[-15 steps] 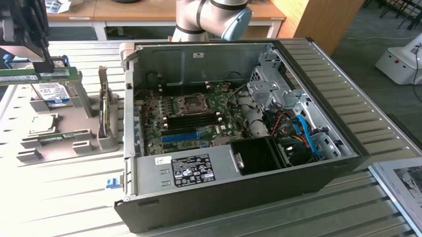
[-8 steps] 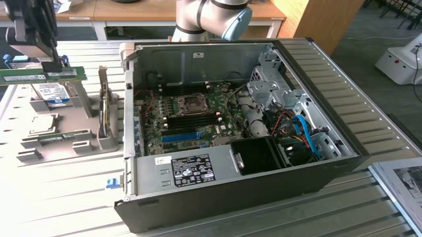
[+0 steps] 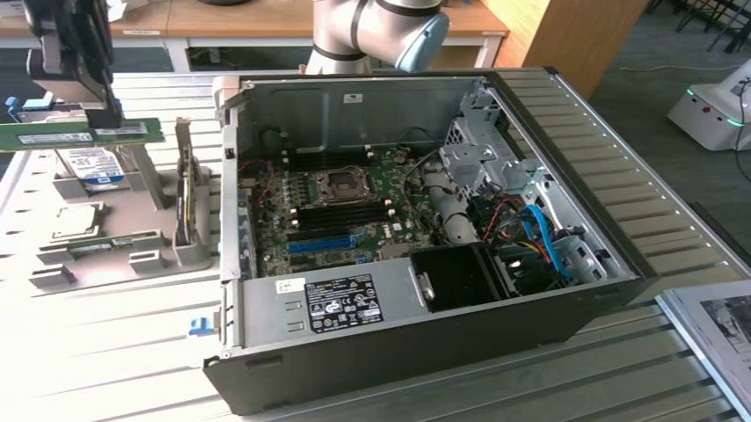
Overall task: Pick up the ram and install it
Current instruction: 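Pick up the ram and move it above insertion slot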
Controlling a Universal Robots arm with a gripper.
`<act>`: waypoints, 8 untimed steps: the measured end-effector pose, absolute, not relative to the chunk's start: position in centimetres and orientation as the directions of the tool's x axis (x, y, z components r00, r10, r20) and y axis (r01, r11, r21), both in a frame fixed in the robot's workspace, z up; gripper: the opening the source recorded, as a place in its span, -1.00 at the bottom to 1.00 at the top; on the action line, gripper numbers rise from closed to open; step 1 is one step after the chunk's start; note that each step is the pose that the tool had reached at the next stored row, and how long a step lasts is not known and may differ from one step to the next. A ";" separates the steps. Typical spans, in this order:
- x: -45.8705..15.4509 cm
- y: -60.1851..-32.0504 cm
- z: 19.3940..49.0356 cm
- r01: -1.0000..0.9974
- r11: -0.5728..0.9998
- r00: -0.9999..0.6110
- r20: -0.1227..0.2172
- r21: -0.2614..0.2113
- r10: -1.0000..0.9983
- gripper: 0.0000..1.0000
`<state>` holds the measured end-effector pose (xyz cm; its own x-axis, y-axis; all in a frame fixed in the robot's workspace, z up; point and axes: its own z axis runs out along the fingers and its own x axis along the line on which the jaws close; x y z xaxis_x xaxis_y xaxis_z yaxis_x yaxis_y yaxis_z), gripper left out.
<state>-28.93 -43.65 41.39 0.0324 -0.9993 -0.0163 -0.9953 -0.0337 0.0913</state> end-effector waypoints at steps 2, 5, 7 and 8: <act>-28.7 -43.6 41.4 -0.995 -0.034 0.032 -0.016 0.091 -0.999 -0.77; -28.3 -43.6 41.4 -0.995 -0.034 0.032 -0.016 0.091 -0.999 -0.77; -28.1 -43.6 41.4 -0.995 -0.034 0.032 -0.016 0.091 -0.999 -0.77; -27.9 -43.6 41.4 -0.995 -0.034 0.032 -0.016 0.091 -0.999 -0.77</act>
